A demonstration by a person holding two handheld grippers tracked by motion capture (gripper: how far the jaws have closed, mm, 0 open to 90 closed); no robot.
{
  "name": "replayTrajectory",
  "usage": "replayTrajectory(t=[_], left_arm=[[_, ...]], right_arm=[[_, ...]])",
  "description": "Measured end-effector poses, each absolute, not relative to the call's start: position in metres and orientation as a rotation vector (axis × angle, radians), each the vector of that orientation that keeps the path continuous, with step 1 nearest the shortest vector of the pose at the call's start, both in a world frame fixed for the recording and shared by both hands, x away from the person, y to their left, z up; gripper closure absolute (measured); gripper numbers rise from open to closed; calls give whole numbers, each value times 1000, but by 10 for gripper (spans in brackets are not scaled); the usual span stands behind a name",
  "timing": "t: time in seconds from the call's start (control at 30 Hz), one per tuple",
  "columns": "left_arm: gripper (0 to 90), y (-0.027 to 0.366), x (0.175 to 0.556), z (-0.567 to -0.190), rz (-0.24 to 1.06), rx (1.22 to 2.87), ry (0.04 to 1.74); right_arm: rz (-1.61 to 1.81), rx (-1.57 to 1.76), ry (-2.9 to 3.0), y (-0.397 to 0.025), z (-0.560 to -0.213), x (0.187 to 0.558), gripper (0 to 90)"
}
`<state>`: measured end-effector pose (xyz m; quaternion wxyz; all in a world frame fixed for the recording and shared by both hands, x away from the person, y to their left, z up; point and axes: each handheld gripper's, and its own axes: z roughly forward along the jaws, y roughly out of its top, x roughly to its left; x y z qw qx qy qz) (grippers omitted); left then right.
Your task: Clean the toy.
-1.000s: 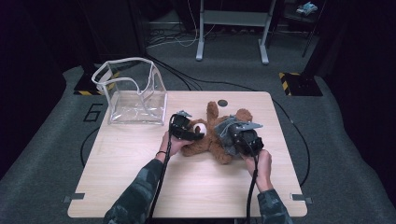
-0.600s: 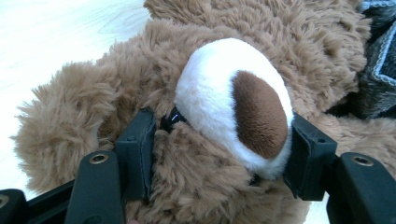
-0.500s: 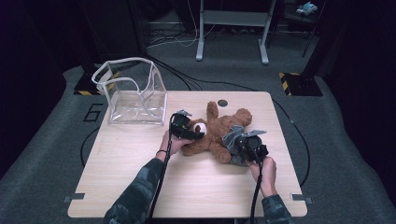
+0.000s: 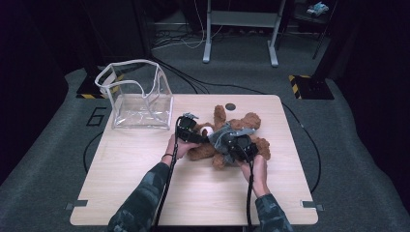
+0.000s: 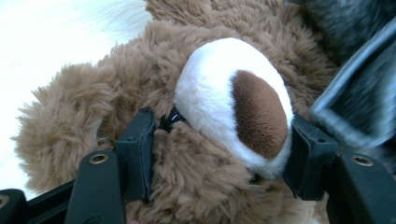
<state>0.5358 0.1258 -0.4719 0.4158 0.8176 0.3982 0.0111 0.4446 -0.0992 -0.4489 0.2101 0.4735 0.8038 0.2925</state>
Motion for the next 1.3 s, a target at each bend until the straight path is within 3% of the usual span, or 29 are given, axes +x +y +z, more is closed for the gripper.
replayTrajectory(t=[0.2, 0.47, 0.67, 0.93, 1.3], left_arm=[[373, 126, 536, -472, 25, 2054, 992], [373, 126, 537, -472, 23, 2060, 984], [373, 126, 538, -472, 22, 2061, 986], [373, 126, 538, -472, 16, 2063, 985], [373, 127, 539, -473, 5, 2048, 982]], right_arm=[[783, 1332, 2195, -112, -452, 440, 740], [716, 1497, 2057, -162, -462, 436, 740], [827, 1407, 2088, -150, -447, 427, 733], [811, 1241, 2248, -96, -444, 434, 730], [740, 1465, 2129, -152, -459, 443, 736]])
